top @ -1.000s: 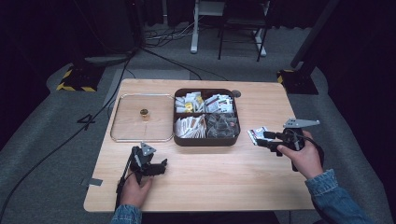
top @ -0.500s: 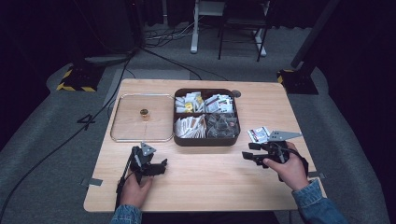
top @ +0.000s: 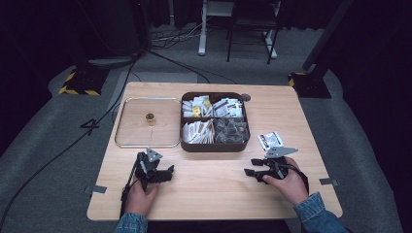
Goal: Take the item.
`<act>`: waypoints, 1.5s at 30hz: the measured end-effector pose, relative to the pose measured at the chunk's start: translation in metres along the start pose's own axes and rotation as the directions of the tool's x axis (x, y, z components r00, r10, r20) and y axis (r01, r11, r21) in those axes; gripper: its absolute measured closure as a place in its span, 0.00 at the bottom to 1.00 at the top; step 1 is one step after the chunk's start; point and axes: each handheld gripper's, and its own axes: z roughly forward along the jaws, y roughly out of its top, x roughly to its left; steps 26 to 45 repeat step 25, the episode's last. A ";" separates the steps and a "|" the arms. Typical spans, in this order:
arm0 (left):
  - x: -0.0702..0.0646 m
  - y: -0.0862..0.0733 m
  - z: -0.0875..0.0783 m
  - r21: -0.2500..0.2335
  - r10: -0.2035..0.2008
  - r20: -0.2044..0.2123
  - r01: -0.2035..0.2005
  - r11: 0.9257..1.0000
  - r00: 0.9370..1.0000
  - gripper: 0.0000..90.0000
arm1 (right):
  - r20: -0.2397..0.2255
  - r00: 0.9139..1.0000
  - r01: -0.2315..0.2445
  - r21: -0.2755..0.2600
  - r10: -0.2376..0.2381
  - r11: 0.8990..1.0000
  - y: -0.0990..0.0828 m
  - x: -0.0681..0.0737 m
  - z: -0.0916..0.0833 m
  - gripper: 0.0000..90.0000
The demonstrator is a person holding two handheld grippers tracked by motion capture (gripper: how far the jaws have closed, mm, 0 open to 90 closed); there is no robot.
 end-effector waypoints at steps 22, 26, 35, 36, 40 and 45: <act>0.000 0.000 0.000 0.000 0.001 0.000 -0.001 1.000 1.000 0.17 | 0.035 0.982 0.182 0.032 -0.183 0.983 -0.018 0.019 0.018 0.24; 0.000 0.000 0.000 0.000 0.001 0.000 -0.001 1.000 1.000 0.17 | 0.035 0.982 0.183 0.031 -0.184 0.983 -0.018 0.019 0.018 0.24; 0.000 0.000 0.000 0.000 0.001 0.000 -0.001 1.000 1.000 0.17 | 0.035 0.982 0.183 0.031 -0.184 0.983 -0.018 0.019 0.018 0.24; 0.000 0.000 0.000 0.000 0.001 0.000 -0.001 1.000 1.000 0.17 | 0.035 0.982 0.183 0.031 -0.184 0.983 -0.018 0.019 0.018 0.24; 0.000 0.000 0.000 0.000 0.001 0.000 -0.001 1.000 1.000 0.17 | 0.035 0.982 0.183 0.031 -0.184 0.983 -0.018 0.019 0.018 0.24; 0.000 0.000 0.000 0.000 0.001 0.000 -0.001 1.000 1.000 0.17 | 0.035 0.982 0.183 0.031 -0.184 0.983 -0.018 0.019 0.018 0.24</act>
